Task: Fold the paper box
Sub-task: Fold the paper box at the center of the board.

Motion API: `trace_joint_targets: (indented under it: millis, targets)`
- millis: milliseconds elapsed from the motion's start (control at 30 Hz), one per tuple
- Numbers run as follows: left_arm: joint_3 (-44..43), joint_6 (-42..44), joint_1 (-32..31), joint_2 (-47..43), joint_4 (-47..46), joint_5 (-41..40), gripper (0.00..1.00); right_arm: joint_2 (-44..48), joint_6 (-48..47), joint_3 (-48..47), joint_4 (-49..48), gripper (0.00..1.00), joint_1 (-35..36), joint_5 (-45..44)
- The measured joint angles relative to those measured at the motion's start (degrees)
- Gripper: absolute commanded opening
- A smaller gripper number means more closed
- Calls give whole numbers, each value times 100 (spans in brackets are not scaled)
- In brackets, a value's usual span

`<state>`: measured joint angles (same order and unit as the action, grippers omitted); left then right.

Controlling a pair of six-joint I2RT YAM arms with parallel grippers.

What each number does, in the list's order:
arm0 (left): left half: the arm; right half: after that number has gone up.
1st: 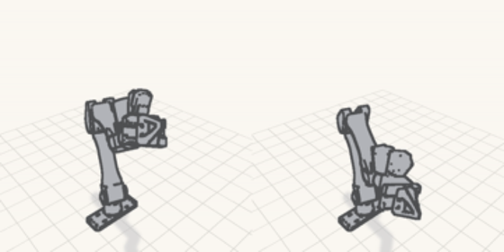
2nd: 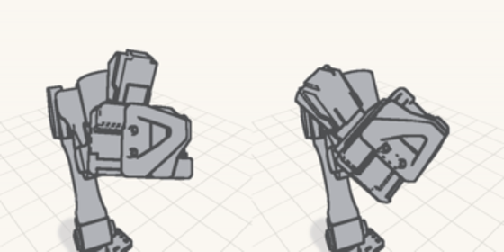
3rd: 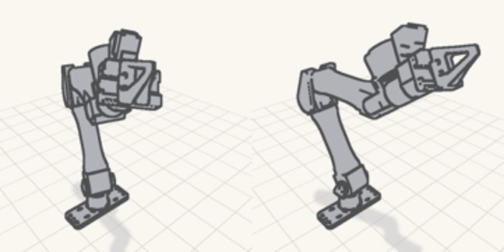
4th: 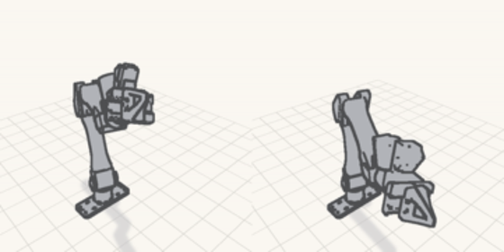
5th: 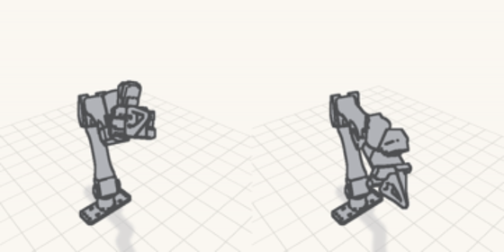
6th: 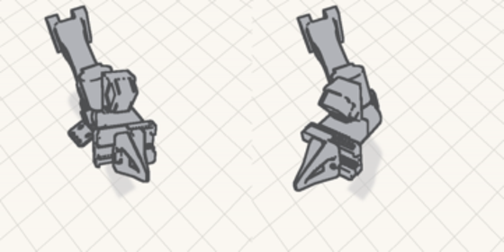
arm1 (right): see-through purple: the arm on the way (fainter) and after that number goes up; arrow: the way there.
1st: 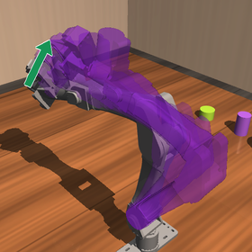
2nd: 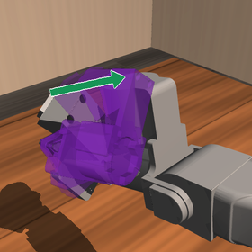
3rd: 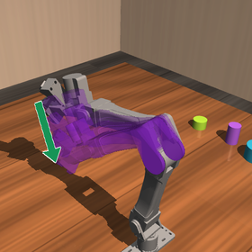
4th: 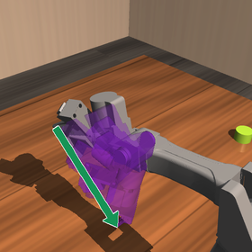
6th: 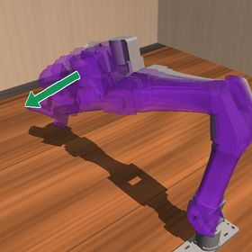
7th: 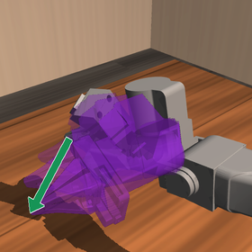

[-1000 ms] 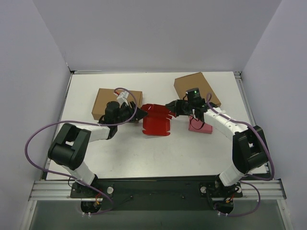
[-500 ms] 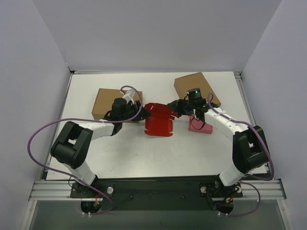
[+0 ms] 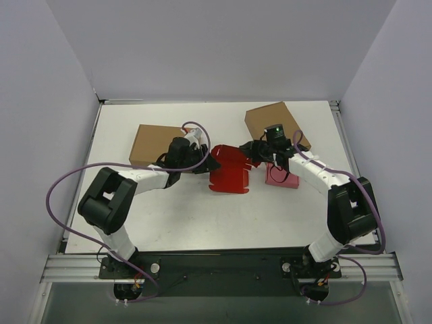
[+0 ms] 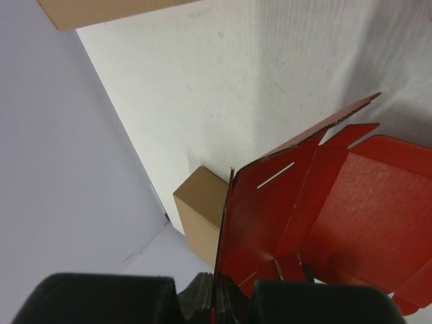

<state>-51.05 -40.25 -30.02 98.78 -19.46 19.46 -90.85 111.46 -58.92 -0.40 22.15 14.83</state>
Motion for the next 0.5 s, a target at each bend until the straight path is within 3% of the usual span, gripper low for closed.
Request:
trace_joint_targets:
  millis: [167,333,500]
  targets:
    - [-59,9,-44,111,39,48,49,0,-221,0,109,0,0,-120]
    - [-13,28,20,90,127,234,56,0,-673,-35,315,0,13,-201]
    - [496,48,332,-262,-33,839,61,0,-1130,-61,496,0,188,-203]
